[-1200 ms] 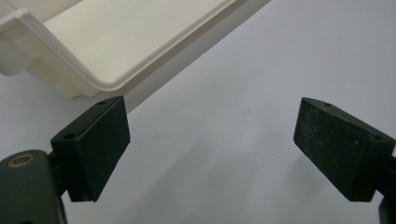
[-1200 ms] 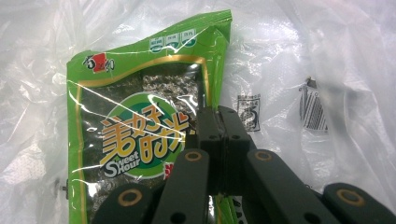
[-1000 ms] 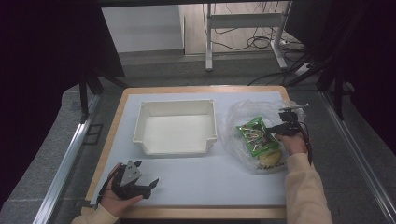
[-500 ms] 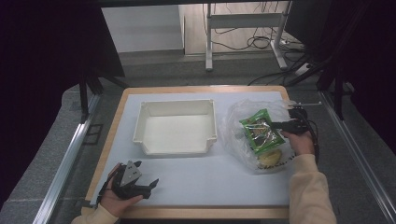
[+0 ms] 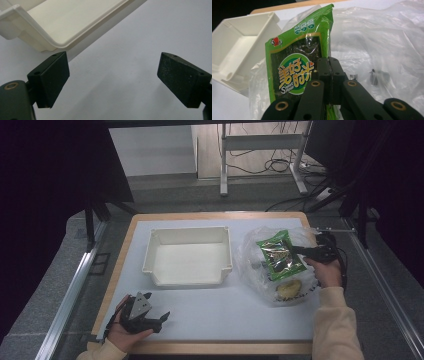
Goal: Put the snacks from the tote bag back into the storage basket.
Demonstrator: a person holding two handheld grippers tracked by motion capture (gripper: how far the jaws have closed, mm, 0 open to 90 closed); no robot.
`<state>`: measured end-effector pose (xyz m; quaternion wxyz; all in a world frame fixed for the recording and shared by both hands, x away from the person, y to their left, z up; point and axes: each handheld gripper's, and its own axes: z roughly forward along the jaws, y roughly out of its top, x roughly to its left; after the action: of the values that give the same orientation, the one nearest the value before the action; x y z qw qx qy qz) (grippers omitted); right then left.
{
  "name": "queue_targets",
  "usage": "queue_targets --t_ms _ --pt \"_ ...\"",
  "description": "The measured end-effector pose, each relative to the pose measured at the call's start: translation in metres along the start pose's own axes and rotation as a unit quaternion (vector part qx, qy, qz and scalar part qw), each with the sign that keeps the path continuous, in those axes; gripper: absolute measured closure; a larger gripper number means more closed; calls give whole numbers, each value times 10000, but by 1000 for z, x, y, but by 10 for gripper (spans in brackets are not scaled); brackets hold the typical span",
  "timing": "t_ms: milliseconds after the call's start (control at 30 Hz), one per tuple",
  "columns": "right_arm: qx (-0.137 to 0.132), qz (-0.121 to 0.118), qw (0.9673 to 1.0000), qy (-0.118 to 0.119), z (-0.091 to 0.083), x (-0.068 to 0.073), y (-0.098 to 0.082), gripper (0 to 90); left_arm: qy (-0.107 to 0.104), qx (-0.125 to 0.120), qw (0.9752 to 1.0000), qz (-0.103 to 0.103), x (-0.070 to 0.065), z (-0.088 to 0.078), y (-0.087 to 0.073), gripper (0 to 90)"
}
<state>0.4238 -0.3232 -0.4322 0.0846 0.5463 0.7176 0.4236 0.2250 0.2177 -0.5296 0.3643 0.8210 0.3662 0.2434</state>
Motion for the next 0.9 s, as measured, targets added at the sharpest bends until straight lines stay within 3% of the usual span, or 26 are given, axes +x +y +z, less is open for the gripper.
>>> queue_targets --t_ms 900 --pt "-322 -36 9994 103 4 15 -1 900 -6 24 10000 17 -1 1 0 109"
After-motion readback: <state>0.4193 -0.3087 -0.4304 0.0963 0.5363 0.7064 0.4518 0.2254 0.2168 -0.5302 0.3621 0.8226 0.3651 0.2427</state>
